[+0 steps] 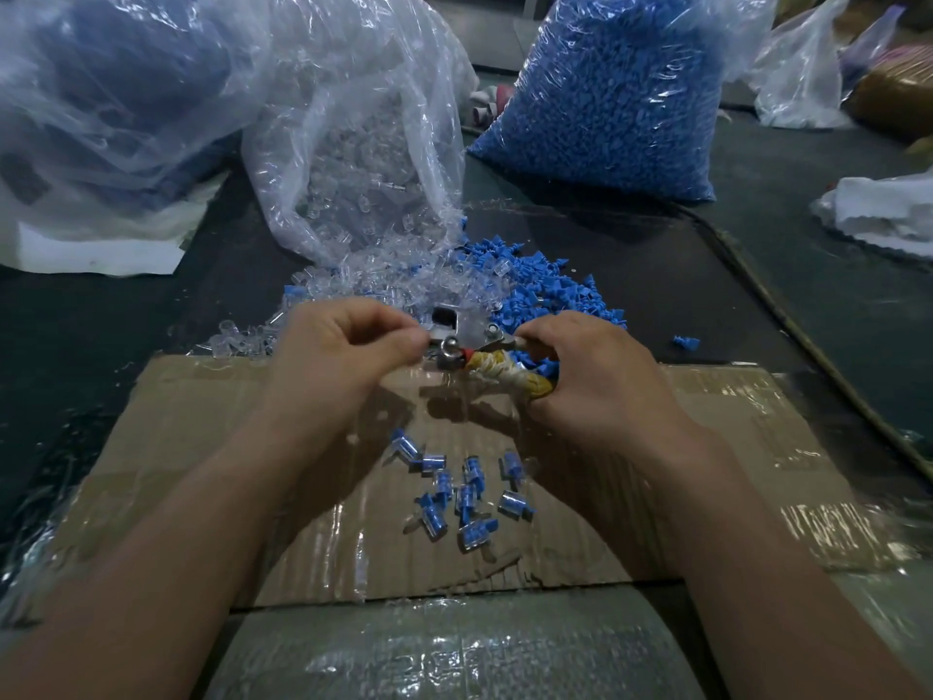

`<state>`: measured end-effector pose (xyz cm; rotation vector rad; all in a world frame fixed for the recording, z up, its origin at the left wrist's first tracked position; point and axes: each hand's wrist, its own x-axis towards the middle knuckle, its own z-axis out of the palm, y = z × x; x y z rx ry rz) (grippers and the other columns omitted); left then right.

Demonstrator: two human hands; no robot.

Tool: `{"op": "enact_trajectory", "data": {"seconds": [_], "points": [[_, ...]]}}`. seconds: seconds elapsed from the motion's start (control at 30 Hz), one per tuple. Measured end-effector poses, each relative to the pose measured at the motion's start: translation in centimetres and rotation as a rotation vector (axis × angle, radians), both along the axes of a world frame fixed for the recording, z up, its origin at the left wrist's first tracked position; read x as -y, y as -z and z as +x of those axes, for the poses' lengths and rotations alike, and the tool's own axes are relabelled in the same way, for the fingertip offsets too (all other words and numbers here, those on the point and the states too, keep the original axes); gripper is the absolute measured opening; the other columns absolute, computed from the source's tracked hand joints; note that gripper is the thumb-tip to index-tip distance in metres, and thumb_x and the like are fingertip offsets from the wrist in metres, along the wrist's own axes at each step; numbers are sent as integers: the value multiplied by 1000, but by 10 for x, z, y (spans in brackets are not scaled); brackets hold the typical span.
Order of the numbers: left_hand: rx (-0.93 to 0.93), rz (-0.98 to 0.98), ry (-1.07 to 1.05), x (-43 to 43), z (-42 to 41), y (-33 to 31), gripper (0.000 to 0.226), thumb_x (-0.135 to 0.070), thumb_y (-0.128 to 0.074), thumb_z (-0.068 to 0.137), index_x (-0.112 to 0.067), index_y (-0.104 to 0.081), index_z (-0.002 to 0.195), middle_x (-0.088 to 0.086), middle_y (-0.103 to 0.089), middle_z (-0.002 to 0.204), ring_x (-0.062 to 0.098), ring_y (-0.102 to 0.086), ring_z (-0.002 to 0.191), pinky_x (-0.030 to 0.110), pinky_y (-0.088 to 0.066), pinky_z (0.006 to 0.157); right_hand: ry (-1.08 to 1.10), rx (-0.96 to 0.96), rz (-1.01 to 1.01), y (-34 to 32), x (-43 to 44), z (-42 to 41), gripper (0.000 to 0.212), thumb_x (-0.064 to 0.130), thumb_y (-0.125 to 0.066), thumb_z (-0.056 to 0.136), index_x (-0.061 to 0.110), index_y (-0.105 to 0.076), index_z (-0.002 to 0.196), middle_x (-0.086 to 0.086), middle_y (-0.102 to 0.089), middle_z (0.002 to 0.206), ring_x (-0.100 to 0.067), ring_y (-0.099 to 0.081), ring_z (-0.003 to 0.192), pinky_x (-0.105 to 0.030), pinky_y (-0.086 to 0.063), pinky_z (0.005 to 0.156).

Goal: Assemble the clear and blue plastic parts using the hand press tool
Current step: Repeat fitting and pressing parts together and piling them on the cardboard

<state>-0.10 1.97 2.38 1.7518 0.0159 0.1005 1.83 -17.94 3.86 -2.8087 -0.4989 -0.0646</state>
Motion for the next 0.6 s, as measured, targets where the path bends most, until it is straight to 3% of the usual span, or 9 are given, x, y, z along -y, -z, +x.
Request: {"op": "enact_trajectory", "data": {"seconds": [0.1,0.27,0.37,0.47,0.6], "points": [[91,266,-252,-5,9,9,13,-13,-70,78,-25,-68,77,-9,-63,65,3,-55,57,21,-45,58,-26,-84,68,-6,-2,-3,44,46,-58,64,22,-63,101,2,-59,90,-16,-52,82,-32,-43,72],[134,689,-162,-5,13,16,25,-16,-64,85,-24,-66,109,-5,-54,89,3,-44,72,22,-32,68,-98,-237,54,-8,-3,-5,52,48,-77,56,29,-61,101,16,-51,85,-7,-50,82,-29,-42,72],[66,820,-79,-3,14,17,31,-24,-58,89,-28,-59,120,-7,-39,93,6,-35,85,24,-28,74,-122,-269,14,-6,-4,-5,62,53,-78,55,28,-58,108,15,-49,89,-7,-48,86,-30,-41,75],[45,863,-80,-3,15,17,26,-27,-55,90,-27,-62,115,-8,-36,90,5,-34,84,22,-26,68,-146,-304,-14,-4,-4,-5,63,56,-76,56,29,-56,110,21,-44,85,0,-43,82,-23,-36,69],[86,852,-103,-3,16,17,9,-22,-56,90,-22,-65,92,-7,-42,89,9,-40,85,25,-29,72,-170,-310,-82,-2,-5,-6,68,63,-72,55,31,-51,112,21,-40,86,0,-39,83,-20,-30,65]]}}
